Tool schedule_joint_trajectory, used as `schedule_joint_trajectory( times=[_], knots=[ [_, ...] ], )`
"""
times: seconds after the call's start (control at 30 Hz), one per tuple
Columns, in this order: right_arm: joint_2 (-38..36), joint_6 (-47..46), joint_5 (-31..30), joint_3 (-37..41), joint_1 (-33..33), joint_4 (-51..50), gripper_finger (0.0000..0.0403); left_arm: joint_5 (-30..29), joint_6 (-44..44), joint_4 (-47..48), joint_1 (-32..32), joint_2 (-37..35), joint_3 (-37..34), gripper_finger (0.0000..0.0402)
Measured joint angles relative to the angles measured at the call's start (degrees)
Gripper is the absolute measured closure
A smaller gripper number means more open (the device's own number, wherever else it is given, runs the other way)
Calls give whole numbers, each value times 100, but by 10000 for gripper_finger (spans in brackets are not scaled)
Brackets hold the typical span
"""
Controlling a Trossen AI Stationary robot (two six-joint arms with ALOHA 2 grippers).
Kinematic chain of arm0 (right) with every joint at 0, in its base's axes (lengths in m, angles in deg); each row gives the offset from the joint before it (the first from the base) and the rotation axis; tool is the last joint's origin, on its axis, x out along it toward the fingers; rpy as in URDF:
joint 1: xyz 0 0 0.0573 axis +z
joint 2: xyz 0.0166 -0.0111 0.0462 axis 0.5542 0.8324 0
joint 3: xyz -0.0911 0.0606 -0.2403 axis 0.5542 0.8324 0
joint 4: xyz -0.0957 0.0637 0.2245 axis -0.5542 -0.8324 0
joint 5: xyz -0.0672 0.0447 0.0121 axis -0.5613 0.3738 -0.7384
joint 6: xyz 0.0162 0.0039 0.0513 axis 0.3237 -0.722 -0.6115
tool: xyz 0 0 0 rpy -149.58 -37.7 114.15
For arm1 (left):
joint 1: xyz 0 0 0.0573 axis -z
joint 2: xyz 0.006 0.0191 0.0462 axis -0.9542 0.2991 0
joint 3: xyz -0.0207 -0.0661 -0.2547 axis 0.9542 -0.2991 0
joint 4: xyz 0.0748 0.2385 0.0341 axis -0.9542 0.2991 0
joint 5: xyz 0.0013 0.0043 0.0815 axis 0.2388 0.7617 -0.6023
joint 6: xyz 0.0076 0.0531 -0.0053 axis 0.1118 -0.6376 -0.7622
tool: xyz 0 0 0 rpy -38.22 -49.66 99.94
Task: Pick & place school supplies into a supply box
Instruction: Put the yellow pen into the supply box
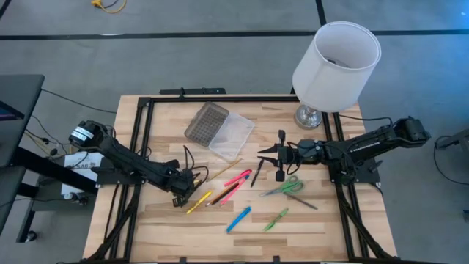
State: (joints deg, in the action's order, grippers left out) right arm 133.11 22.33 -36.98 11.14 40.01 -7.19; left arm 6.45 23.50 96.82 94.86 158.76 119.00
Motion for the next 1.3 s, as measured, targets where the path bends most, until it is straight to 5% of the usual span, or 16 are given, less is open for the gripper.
schedule_joint_trajectory(
  times=[0.47, 0.8, 1.03, 1.3],
  knots=[
    [0, 2, 0, 0, 0, -11, 337, -920, 45, 806, -61, -19, 670, 365],
    [0, -120, 1, 0, 2, -7, 337, -2249, -1168, 61, -1059, -33, 1551, 365],
    [0, -256, 1, 0, 19, -7, 337, -1316, -2828, -2346, -2307, -33, 1644, 364],
    [0, -293, 3, 3, 195, -87, 337, -157, -3141, -3169, -3485, 520, 1657, 364]
  ],
)
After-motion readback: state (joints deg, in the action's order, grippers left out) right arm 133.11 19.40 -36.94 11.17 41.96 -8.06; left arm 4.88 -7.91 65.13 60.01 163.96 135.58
